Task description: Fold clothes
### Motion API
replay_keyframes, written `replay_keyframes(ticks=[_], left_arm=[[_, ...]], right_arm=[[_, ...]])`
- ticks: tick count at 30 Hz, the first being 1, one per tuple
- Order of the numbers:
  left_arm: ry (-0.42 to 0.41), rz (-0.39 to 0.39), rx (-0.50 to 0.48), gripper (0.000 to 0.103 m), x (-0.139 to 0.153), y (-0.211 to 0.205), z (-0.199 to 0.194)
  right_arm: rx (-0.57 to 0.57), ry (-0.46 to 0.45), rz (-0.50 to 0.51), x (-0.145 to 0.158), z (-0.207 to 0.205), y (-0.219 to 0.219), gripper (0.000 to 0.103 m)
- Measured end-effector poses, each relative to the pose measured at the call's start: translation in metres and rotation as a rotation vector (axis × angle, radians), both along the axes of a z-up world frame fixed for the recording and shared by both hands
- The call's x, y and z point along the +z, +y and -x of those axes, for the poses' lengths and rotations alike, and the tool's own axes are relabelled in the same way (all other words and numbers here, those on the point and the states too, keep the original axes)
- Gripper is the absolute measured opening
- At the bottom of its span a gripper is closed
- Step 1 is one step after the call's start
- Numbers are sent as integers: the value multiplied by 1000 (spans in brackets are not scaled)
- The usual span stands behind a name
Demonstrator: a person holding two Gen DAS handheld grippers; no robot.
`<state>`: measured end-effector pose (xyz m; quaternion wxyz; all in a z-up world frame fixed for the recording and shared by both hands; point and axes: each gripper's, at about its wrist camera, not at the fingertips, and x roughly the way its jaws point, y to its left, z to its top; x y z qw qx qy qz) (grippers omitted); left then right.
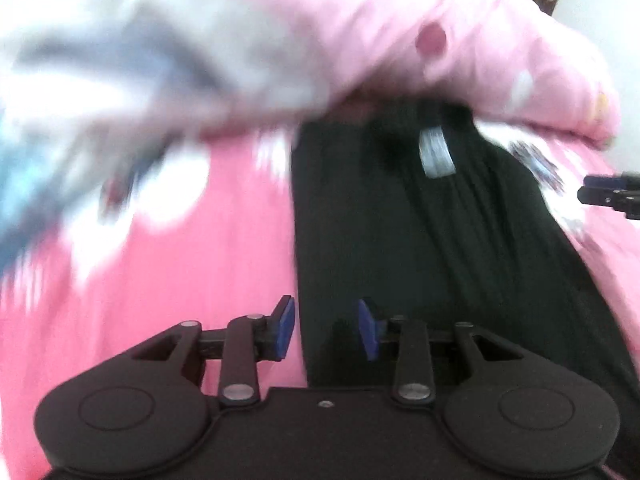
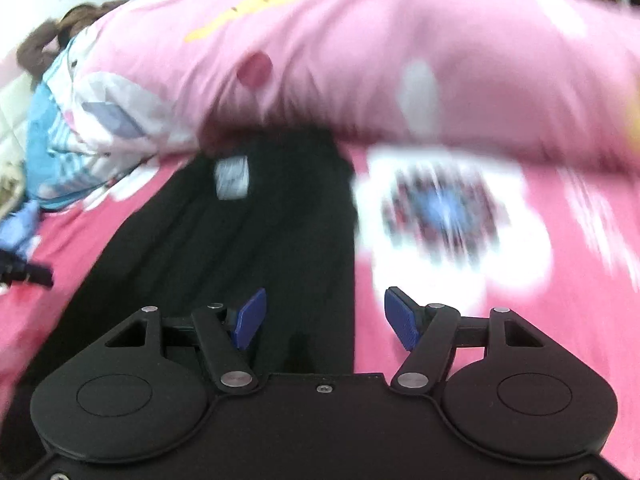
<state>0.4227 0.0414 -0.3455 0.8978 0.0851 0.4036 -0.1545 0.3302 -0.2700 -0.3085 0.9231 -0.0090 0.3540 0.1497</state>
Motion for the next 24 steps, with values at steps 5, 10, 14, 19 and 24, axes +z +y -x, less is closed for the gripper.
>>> replay_keyframes(ticks=[5,10,14,19,24], left_arm=[[38,28,48,39,-20,-21,-73],[84,48,62,47,-35,-15,-92],[92,97,72,44,-40,-8,-91],[97,114,31,3,-23,-6,-88],[148,170,42,3,3,18,-87]], right_arm=[[38,-5,18,-13,-68,11,66],[56,106,-28,-38,-107,7,69],[60,217,-102,-57,-111,-3,69],[118,234,-116,-56,-105,-10,8],[156,236,-168,-38,-94,-22,8]])
